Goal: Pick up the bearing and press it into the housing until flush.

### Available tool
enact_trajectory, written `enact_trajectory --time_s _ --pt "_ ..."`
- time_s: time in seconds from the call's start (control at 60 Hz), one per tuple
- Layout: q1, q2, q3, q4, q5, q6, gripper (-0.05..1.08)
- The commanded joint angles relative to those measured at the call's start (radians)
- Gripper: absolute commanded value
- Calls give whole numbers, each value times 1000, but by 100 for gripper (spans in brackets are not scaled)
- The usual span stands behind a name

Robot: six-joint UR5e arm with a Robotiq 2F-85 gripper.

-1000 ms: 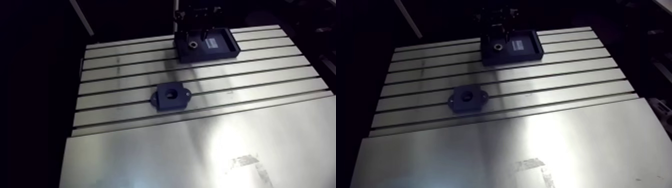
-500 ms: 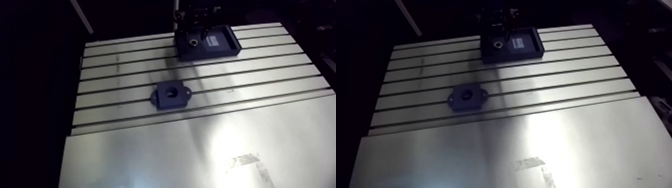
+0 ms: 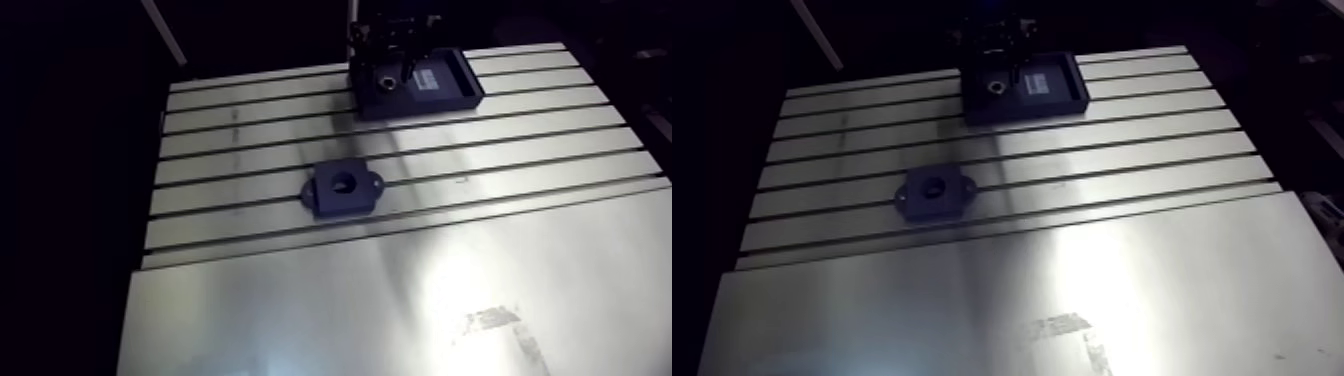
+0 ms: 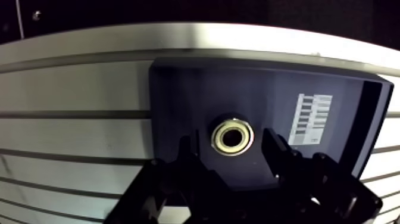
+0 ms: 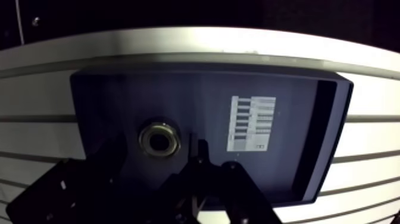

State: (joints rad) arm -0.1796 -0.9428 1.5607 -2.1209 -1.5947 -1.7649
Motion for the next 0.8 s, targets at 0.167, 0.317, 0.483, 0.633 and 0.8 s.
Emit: enact_trajectory --time_s 0.167,0.317,0.483,0.633,0.8 --pt "0 2 2 -1 0 2 39" --pt "0 6 2 -1 0 2 41" --pt "0 6 2 -1 0 2 44" --pt "0 6 0 -1 0 2 44" --pt "0 6 0 -1 0 2 47"
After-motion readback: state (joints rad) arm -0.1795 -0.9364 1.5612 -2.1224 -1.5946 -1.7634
